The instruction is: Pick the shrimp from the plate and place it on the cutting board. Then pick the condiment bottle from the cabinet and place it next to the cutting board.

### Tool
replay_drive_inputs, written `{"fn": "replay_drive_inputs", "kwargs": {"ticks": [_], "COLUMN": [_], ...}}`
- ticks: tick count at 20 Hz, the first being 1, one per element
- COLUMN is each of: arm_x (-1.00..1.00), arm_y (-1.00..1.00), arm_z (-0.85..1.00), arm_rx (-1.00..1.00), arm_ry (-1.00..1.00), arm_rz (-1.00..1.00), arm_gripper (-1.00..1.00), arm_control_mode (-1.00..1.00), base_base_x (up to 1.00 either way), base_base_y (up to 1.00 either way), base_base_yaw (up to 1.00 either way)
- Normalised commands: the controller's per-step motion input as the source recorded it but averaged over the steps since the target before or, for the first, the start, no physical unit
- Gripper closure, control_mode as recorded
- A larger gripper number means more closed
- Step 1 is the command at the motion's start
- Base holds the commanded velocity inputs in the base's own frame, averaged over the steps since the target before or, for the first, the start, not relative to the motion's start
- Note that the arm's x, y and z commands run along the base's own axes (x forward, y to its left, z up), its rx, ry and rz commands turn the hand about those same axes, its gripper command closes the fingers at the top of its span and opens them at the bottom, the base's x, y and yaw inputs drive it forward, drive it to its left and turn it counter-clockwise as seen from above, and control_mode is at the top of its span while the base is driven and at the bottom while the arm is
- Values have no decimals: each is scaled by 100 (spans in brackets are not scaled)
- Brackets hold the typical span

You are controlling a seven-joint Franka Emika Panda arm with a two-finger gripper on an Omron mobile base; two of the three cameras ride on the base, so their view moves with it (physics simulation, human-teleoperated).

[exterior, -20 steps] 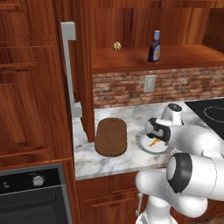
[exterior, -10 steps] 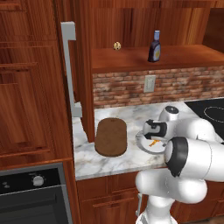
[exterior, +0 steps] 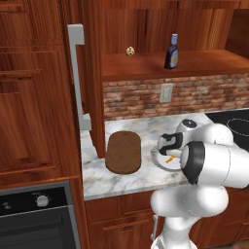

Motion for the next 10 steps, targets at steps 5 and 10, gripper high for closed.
{"fn": "replay_drive_inputs", "kwargs": {"ticks": [5, 10], "arm_x": [7, 6], "arm_y": [0, 0], "arm_z": [-5, -5], "arm_rx": [0, 0], "arm_ry": [0, 0], "arm_rz": [0, 0], "arm_gripper": [-100, -100], "arm_control_mode": [-100, -100], "base_base_x": [0, 0], "base_base_y": [0, 0], "base_base_yaw": [0, 0]}}
